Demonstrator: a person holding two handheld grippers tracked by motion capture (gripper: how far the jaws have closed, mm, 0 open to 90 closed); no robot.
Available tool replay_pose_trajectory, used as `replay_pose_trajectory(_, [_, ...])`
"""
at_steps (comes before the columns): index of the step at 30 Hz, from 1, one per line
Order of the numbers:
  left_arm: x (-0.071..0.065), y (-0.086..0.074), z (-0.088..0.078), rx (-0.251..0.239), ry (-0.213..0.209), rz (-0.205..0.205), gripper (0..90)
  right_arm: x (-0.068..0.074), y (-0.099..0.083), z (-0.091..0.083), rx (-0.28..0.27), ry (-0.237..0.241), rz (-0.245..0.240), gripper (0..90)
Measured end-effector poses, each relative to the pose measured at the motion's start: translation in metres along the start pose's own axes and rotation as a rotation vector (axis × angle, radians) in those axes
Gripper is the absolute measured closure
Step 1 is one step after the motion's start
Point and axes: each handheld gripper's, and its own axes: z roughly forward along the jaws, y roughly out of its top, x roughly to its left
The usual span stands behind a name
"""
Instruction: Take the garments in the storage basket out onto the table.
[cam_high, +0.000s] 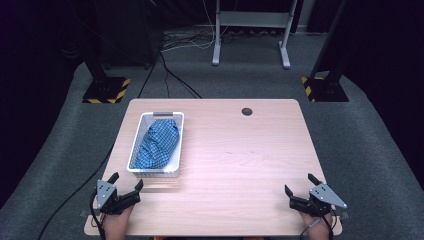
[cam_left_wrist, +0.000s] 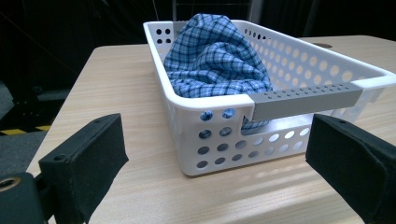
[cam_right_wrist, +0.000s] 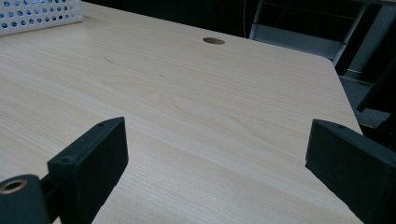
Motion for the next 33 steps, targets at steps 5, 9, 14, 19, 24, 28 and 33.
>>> replay_pose_trajectory(5, [-0.0004, -0.0001, -0.0003, -0.003, 0.000, 0.004, 4.9, 0.0003, -0.0002, -0.0005, -0.005, -0.009, -0.001, 4.1])
replay_pose_trajectory(9, [-0.0018, 0.0003, 0.0006, 0.008, 0.003, 0.017, 4.6, 0.0000, -0.0002, -0.0005, -0.005, -0.013, 0.006, 3.8])
replay_pose_trajectory(14, [-0.0023, 0.0003, 0.0005, 0.009, 0.002, 0.020, 4.3, 0.0006, -0.0003, -0.0008, -0.007, -0.018, 0.001, 3.6])
replay_pose_trajectory(19, [-0.0004, 0.0003, 0.0002, 0.009, -0.003, 0.002, 4.6, 0.0006, -0.0002, -0.0007, -0.006, -0.019, 0.001, 3.5])
replay_pose_trajectory(24, [-0.0005, 0.0000, -0.0007, 0.004, -0.004, 0.005, 4.7, 0.0007, -0.0002, -0.0007, -0.007, -0.020, 0.001, 3.6])
replay_pose_trajectory(28, [0.0008, 0.0001, -0.0011, 0.008, -0.004, -0.003, 4.9, 0.0006, -0.0002, -0.0007, -0.006, -0.019, 0.001, 3.5])
replay_pose_trajectory(33, [0.0032, -0.0002, -0.0020, 0.004, -0.006, -0.020, 4.9, 0.0005, -0.0002, -0.0007, -0.006, -0.018, 0.002, 3.6])
